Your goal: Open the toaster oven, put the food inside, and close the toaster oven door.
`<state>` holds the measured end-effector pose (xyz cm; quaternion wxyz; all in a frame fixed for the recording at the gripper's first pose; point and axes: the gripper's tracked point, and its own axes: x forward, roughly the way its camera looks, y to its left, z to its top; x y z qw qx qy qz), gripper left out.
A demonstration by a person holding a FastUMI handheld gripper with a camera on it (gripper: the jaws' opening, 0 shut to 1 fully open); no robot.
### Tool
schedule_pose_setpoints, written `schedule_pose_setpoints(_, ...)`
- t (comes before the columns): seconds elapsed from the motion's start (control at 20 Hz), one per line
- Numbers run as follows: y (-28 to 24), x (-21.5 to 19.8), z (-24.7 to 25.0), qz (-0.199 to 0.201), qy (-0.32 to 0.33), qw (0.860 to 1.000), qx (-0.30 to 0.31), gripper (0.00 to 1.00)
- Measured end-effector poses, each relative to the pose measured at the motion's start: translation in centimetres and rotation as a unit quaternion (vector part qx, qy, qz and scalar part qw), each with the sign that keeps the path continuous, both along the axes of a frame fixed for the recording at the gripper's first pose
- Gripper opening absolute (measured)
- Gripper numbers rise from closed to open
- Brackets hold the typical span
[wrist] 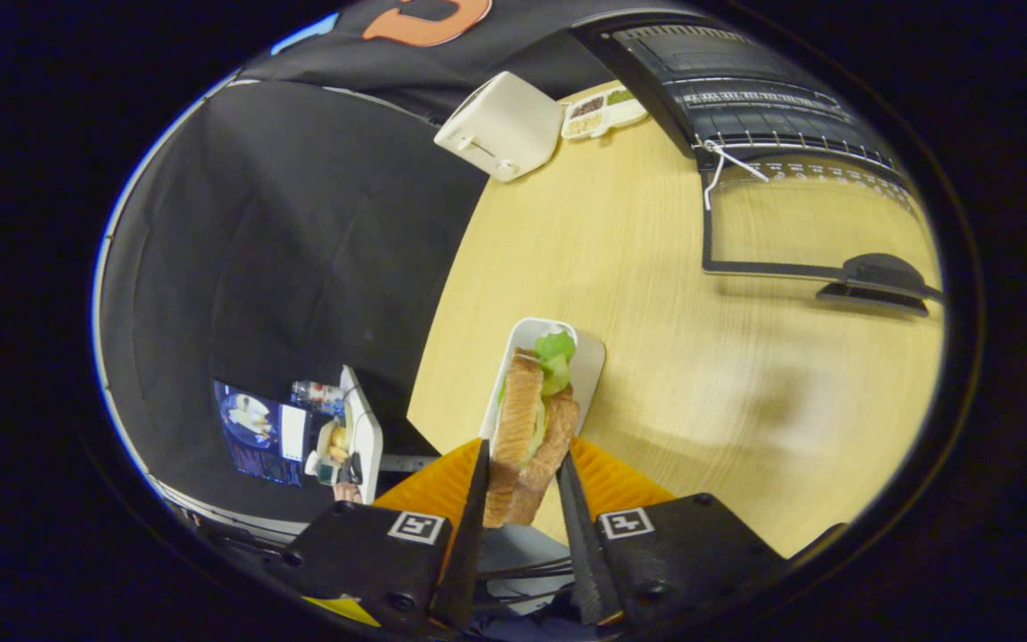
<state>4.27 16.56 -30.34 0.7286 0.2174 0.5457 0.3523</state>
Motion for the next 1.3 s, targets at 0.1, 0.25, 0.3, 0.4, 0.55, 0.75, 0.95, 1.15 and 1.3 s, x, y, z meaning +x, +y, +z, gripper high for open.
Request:
schedule_pose_setpoints(0.1,-0.1,0.4,0.3,-0.008,-0.008,1.000,0.002,0.40)
schedule_pose_setpoints(0.25,-0.8,0.3,1.5,-0.007,-0.021,1.000,0.007,0.35)
schedule_pose_setpoints(0.3,-0.7,0.0,2.2,-0.005,-0.027,0.999,0.018,0.34)
schedule_pose_setpoints(0.4,-0.7,-0.4,3.9,-0.010,-0.037,0.998,0.043,0.34)
schedule_pose_setpoints(0.55,-1.2,-0.4,6.0,-0.031,-0.048,0.996,0.065,0.34)
schedule_pose_setpoints(0.75,-2.9,0.7,8.8,-0.070,-0.075,0.991,0.092,0.34)
schedule_pose_setpoints(0.95,-5.9,3.2,11.1,-0.138,-0.086,0.977,0.137,0.33)
schedule_pose_setpoints(1.15,-10.4,7.2,12.0,-0.239,-0.100,0.951,0.169,0.33)
schedule_pose_setpoints(1.3,-12.6,9.2,12.4,-0.288,-0.128,0.931,0.185,0.33)
